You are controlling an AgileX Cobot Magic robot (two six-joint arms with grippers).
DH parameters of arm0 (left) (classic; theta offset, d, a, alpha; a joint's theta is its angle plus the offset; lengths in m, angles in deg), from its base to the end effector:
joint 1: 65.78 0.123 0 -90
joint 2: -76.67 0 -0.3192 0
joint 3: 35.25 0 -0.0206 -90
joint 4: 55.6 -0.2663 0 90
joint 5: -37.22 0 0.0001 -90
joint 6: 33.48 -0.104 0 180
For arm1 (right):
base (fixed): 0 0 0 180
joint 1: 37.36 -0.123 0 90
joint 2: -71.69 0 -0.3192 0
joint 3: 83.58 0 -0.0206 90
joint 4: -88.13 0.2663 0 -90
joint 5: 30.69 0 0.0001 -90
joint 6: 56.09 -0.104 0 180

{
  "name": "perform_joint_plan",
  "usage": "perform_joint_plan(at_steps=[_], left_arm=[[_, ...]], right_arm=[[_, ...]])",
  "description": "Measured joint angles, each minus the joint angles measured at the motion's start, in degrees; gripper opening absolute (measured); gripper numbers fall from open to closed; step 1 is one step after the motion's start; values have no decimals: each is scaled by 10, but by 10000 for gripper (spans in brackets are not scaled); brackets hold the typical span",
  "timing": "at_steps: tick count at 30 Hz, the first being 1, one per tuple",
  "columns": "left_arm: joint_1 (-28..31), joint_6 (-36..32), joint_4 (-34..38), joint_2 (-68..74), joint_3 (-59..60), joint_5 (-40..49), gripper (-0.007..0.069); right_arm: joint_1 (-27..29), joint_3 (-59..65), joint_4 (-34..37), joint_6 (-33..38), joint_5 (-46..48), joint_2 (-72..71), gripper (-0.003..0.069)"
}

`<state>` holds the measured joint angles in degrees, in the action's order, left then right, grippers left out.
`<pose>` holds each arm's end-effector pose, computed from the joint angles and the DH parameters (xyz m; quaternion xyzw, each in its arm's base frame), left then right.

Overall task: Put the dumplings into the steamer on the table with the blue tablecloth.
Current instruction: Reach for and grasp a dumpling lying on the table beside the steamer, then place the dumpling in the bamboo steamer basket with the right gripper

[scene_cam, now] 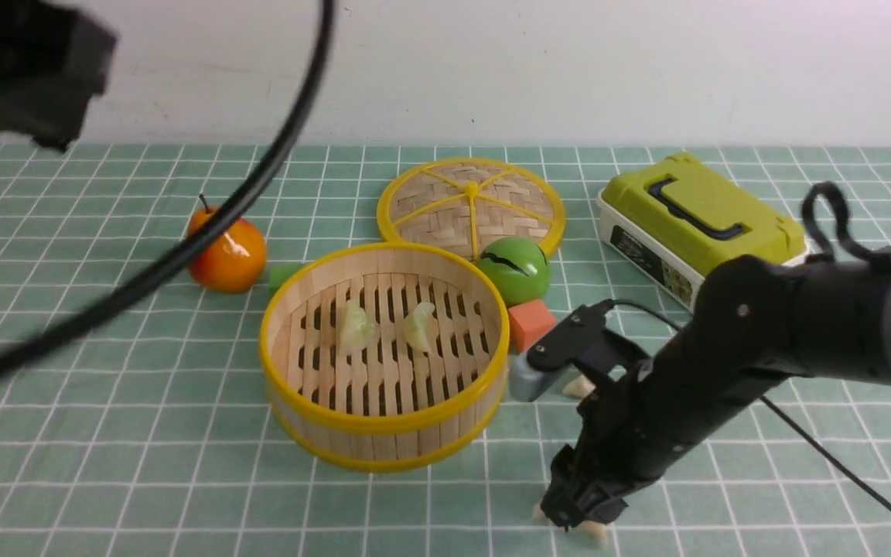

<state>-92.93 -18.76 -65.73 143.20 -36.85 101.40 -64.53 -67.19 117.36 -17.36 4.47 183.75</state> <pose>0.1725 -0.0699 0.4829 0.0980 0.8941 -0.0705 0.4313 0.3205 0.1974 0.1755 -0.3670 0.9035 0.1585 0.1547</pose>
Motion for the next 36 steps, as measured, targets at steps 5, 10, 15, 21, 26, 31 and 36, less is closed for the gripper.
perform_joint_plan(at_steps=[5, 10, 15, 21, 26, 31, 36], left_arm=[[0, 66, -50, -167, 227, -78, -14], [0, 158, -73, -293, 400, -107, -14], [0, 184, -65, -348, 508, -152, -14], [0, 186, -75, -349, 575, -256, -14], [0, 186, -76, -349, 577, -284, -14], [0, 186, -76, -349, 579, -285, -14], [0, 187, -76, -349, 579, -285, -14]], right_arm=[[-3, -9, -19, -24, 1, 12, 179], [-5, -25, -26, -72, 49, -11, 183], [-33, -121, 3, -99, 86, -35, 183], [-103, -270, 23, -136, 6, 35, 183], [-107, -340, 12, -191, -44, 145, 183], [-103, -360, -7, -266, -45, 202, 192], [-102, -365, -16, -290, -46, 205, 296]])
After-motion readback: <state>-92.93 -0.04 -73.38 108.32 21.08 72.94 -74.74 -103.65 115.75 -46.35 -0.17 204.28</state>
